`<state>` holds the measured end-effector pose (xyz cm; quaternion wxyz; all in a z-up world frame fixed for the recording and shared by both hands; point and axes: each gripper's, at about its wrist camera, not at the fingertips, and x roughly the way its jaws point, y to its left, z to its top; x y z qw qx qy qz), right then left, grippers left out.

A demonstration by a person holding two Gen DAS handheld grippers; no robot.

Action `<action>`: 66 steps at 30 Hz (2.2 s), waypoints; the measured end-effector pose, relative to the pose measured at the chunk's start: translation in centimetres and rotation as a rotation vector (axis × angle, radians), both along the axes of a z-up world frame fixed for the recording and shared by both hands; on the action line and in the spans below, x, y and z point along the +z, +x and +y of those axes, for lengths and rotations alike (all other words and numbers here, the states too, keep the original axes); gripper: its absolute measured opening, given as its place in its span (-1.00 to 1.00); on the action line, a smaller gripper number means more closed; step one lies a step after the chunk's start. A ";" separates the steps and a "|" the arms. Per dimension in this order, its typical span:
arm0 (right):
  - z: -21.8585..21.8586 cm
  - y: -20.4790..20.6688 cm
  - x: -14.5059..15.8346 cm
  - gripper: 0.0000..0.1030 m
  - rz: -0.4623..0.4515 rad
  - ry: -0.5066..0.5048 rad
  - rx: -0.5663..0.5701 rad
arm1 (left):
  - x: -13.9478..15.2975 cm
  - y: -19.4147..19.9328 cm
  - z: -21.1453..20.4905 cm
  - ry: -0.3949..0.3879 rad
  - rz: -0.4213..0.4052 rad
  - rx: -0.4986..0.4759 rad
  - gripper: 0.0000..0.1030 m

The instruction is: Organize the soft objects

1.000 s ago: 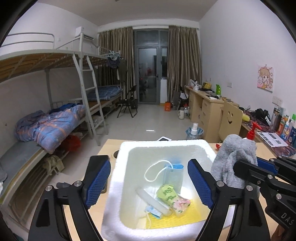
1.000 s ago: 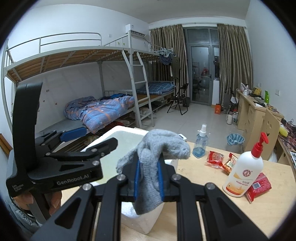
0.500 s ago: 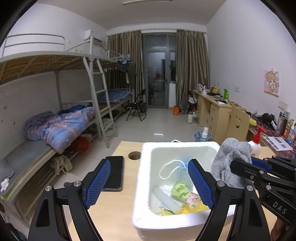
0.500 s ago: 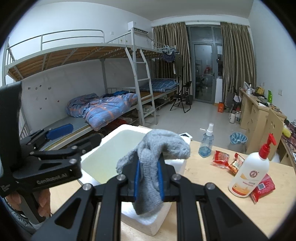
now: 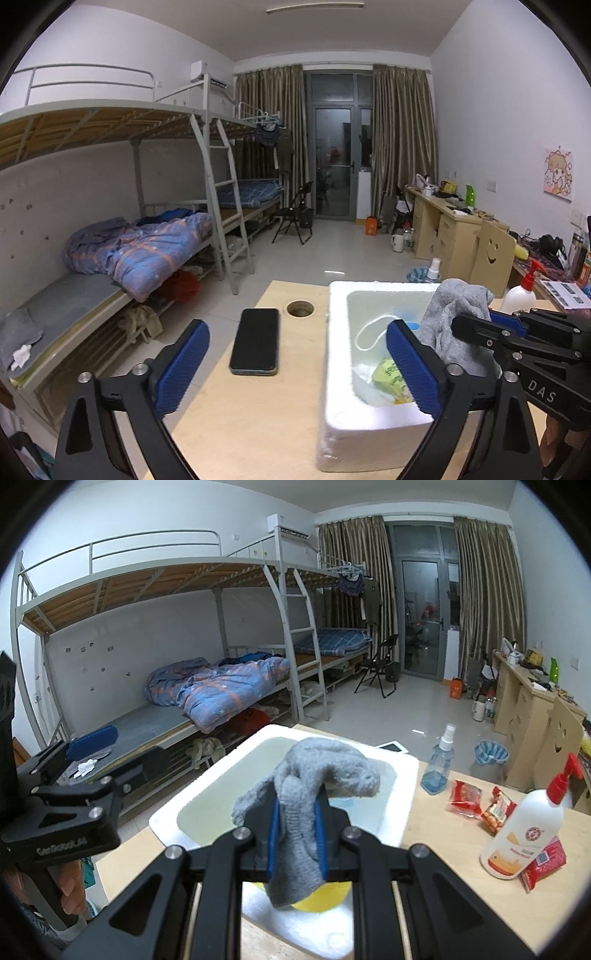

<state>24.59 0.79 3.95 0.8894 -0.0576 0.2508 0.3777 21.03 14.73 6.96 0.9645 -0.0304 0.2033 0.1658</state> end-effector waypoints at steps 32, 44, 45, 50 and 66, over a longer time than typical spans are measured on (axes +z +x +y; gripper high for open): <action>-0.1 -0.5 0.8 0.57 -0.016 0.025 -0.015 | 0.5 -1.1 0.4 -0.010 -0.010 0.010 0.91; -4.6 -1.7 1.7 1.00 -0.060 0.047 -0.119 | 1.1 -1.2 -3.3 -0.006 -0.028 -0.047 0.91; -5.3 -1.8 1.8 1.00 -0.064 0.052 -0.134 | 1.1 -1.1 -3.7 -0.007 -0.030 -0.052 0.91; -7.6 -2.2 1.9 1.00 -0.075 0.060 -0.183 | 1.0 -0.9 -5.5 -0.012 -0.030 -0.093 0.91; -12.9 -4.3 2.2 1.00 -0.099 0.053 -0.299 | 1.1 -0.6 -11.2 0.024 -0.051 -0.183 0.91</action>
